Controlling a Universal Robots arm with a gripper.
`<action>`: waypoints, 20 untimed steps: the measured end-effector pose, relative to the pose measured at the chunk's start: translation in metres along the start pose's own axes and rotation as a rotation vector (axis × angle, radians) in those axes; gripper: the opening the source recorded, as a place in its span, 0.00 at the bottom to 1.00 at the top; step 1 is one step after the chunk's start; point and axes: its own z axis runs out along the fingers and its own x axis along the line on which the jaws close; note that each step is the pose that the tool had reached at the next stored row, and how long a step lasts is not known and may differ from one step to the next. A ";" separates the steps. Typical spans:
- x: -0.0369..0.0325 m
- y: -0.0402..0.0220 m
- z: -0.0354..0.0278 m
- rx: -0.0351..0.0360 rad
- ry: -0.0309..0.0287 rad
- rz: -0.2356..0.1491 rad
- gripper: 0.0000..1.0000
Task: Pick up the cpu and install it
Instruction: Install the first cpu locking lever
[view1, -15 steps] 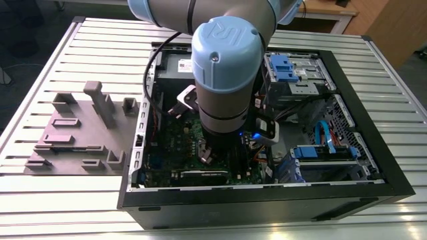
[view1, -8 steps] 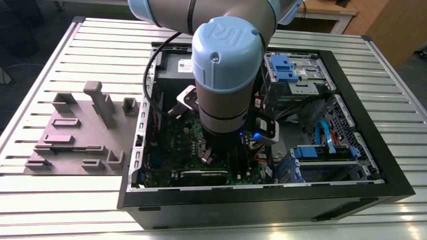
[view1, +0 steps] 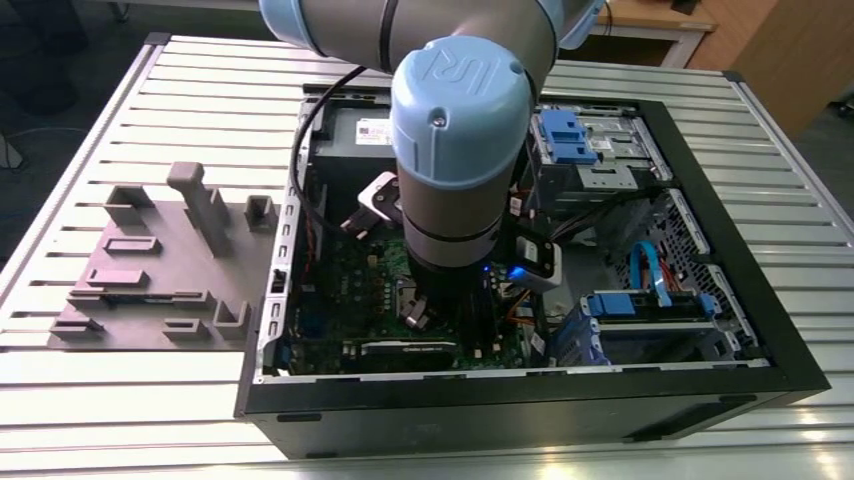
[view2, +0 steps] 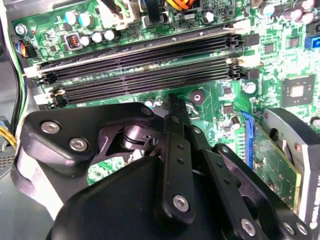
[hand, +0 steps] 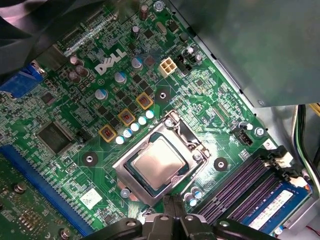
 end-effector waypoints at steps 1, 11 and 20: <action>0.0000 0.0000 0.0001 -0.0001 0.0000 0.000 0.10; 0.0010 0.0015 -0.0015 -0.0021 -0.0039 0.000 0.10; -0.0023 0.0009 -0.0264 -0.0018 -0.0034 0.000 0.10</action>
